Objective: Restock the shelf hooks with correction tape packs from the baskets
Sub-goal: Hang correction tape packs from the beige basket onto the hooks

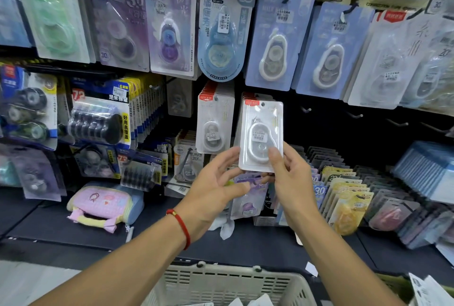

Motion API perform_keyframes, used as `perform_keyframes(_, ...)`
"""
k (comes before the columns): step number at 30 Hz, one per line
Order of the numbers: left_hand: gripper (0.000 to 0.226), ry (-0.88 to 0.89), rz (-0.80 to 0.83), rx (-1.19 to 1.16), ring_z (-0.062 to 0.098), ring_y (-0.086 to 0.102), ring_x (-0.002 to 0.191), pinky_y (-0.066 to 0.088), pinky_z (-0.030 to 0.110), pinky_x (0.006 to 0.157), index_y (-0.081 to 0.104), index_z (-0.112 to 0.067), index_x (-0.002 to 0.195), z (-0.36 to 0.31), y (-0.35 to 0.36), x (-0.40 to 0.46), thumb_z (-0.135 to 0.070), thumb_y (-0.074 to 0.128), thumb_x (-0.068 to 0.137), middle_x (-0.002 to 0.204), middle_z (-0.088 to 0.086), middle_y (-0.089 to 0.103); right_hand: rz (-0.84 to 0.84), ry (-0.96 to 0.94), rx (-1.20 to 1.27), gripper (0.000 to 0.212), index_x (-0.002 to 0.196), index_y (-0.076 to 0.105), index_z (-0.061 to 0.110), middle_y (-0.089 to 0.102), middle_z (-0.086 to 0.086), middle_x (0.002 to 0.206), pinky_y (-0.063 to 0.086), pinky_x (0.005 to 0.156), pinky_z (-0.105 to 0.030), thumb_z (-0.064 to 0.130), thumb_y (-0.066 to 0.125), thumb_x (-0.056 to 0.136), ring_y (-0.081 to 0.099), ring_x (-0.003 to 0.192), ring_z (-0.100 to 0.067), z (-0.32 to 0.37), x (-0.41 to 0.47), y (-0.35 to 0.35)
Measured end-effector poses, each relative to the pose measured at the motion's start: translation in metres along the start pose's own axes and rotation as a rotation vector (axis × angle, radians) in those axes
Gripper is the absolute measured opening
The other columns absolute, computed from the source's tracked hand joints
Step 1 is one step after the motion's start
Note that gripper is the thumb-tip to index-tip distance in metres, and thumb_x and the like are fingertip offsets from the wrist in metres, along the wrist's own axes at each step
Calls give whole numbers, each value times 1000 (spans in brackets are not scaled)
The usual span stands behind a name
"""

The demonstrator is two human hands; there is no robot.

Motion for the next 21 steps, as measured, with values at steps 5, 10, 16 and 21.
perform_keyframes(5, 72, -1, 35, 20, -4, 64, 123, 57, 23, 95, 51, -29, 146, 2, -2, 3, 16, 67, 92, 142, -19, 58, -25, -6, 1, 24, 128, 71, 30, 81, 2, 96, 62, 62, -33, 34, 59, 107, 67, 63, -17, -1, 3, -3)
perform_keyframes(10, 63, 28, -60, 547, 2, 59, 128, 54, 28, 103, 50, -40, 142, 4, -21, 3, 0, 65, 95, 142, -21, 54, -57, 11, -771, 54, 154, 48, 18, 57, -7, 147, 44, 107, -39, 44, 53, 107, 55, 130, -22, -18, 1, -18)
perform_keyframes(16, 66, 285, -235, 918, 11, 38, 148, 30, 35, 126, 52, -22, 150, -22, -39, 27, -1, 66, 89, 157, -5, 46, 173, -516, -1103, 54, 155, 49, 17, 29, -8, 170, 32, 120, -46, 21, 63, 103, 27, 157, -30, -7, 10, 15)
perform_keyframes(21, 79, 315, -262, 1128, 21, 17, 156, 22, 28, 121, 40, -23, 158, -10, -37, 58, -5, 69, 87, 171, 3, 18, 162, -546, -1283, 55, 155, 46, 23, 20, -7, 172, 38, 113, -49, 27, 59, 102, 22, 157, -31, -25, 45, 38)
Point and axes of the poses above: each hand's wrist, its own x-axis towards the middle knuckle, its own y-axis out of the palm, z = x × y, the point moved 6 cm from there along x, towards the middle knuckle
